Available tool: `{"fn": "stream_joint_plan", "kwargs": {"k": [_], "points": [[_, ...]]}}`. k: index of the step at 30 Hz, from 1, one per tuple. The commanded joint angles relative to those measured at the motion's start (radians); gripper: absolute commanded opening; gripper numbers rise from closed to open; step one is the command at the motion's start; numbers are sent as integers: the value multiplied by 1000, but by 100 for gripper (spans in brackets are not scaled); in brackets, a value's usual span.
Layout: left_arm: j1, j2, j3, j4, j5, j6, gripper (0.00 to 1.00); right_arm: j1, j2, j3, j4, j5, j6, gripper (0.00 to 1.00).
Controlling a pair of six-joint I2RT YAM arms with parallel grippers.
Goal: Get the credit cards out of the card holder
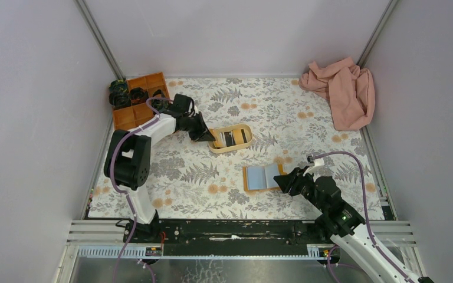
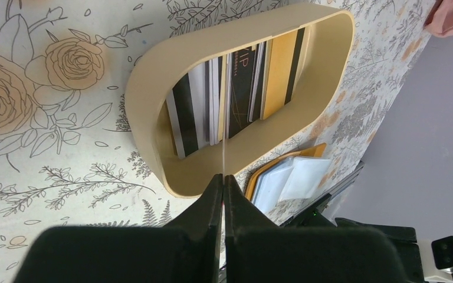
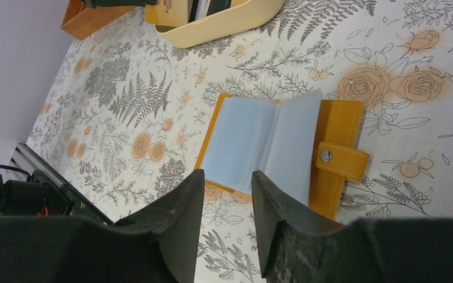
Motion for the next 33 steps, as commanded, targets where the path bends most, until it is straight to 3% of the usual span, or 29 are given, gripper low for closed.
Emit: {"fn": "stream_joint_plan", "kwargs": {"k": [1, 8, 15, 28, 33], "points": [[7, 16, -11, 15, -3, 0, 8, 4, -4, 1, 37, 7, 4, 42], [7, 2, -16, 4, -54, 9, 20, 4, 3, 3, 35, 8, 3, 42], [8, -31, -15, -48, -146, 31, 45, 4, 21, 4, 41, 12, 2, 42], [2, -248, -69, -100, -340, 22, 47, 4, 39, 3, 52, 16, -3, 42], [-27, -474, -244, 61, -442, -21, 44, 4, 54, 4, 61, 17, -19, 42]]}}
